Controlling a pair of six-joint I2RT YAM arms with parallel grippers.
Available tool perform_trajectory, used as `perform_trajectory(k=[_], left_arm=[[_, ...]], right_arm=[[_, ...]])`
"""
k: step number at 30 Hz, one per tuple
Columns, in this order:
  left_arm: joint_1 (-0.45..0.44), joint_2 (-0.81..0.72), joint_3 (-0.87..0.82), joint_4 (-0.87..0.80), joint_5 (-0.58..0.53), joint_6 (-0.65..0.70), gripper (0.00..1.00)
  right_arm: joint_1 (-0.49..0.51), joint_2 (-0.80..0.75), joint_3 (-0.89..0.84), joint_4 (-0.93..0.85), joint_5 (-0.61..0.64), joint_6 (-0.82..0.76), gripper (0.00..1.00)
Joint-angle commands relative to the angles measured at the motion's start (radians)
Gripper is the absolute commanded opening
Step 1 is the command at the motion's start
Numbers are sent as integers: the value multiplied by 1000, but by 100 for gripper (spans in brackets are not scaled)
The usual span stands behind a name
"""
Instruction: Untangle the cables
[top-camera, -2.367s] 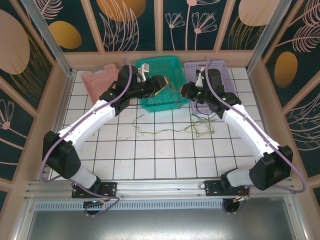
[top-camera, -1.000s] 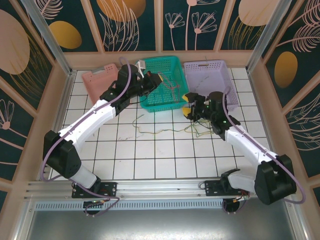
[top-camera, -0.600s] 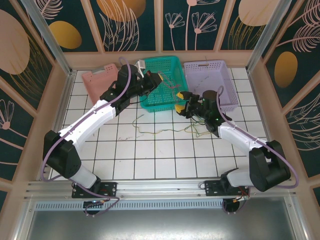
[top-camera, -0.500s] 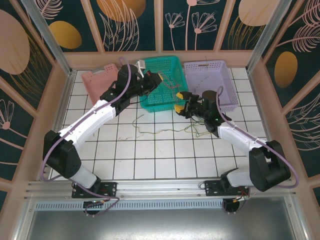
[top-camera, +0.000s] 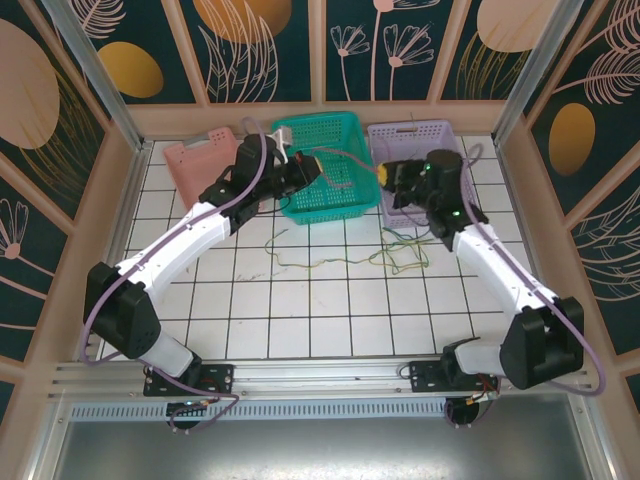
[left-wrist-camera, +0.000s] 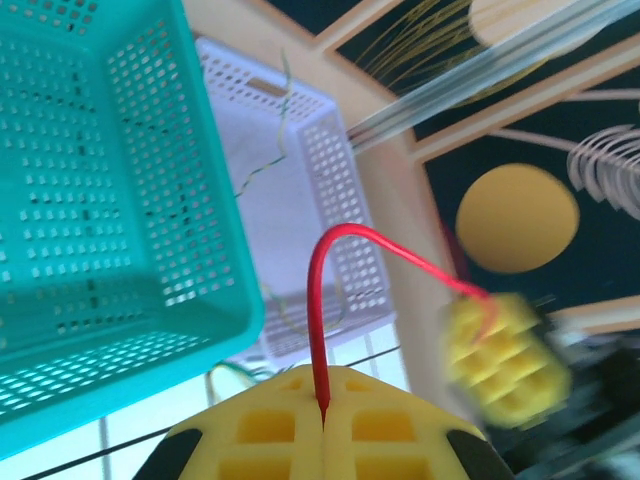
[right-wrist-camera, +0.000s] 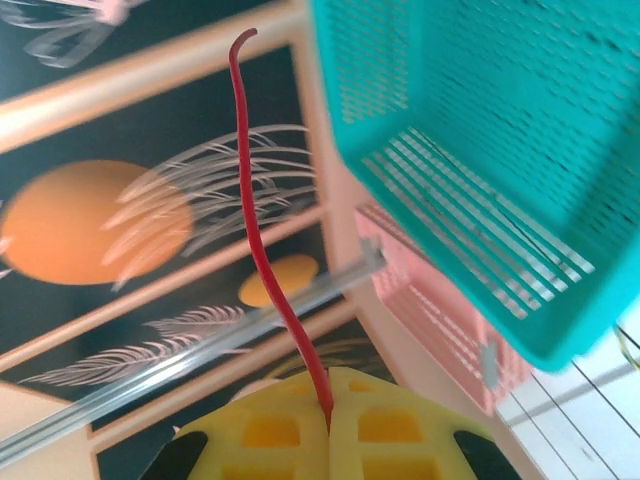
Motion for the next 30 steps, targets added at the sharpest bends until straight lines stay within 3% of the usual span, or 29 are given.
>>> perform_trajectory(k=[1,5,13,20,24,27,30], left_arm=[[1,-16,-54,-46,38,118,0],[-1,-5,-46,-60,153,189,0],[-43,14,-58,-165,325,360,0],[-137,91,-16,-218,289,408,0],[-148,121,6,-243,241,425,0],[-147,138,51,-286,130,423,0],[-147,138,111,-314,4,384,32]], right_arm=[[-42,2,120,-189,28,-180,0],[-108,97,282,-213,-11,-347,0],[-195,451,804,-218,-202,-753,0],[-188,675,1107,-177,-346,-920,0],[-174,720,1168,-206,-341,-947,0],[-149,744,1197,-237,-302,-966,0],[-119,774,1233,-267,-251,-985,0]])
